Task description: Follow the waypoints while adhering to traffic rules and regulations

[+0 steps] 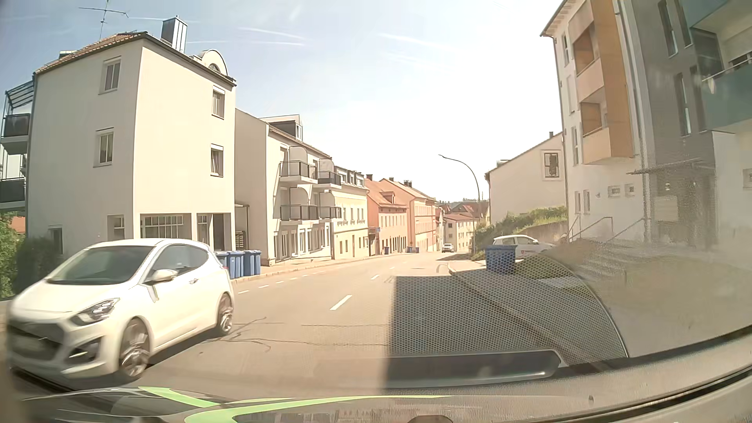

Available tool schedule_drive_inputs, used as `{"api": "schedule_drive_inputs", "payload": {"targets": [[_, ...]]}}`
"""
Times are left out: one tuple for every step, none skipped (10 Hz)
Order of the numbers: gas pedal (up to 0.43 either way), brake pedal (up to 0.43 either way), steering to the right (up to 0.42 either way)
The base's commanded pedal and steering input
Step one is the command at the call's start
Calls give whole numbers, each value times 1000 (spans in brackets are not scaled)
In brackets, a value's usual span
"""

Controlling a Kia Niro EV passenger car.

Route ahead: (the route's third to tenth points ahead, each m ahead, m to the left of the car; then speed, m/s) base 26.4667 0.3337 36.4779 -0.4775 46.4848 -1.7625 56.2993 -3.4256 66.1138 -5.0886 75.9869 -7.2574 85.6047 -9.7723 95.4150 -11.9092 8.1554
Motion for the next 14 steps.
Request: {"api": "schedule_drive_inputs", "payload": {"targets": [[20, 0, 12], [20, 0, 12], [20, 0, 12], [20, 0, 12], [0, 0, 12], [0, 0, 12], [0, 0, 12], [0, 0, 12], [0, 0, 12], [0, 0, 11], [0, 0, 12], [0, 0, 11], [0, 0, 11], [0, 0, 12]]}}
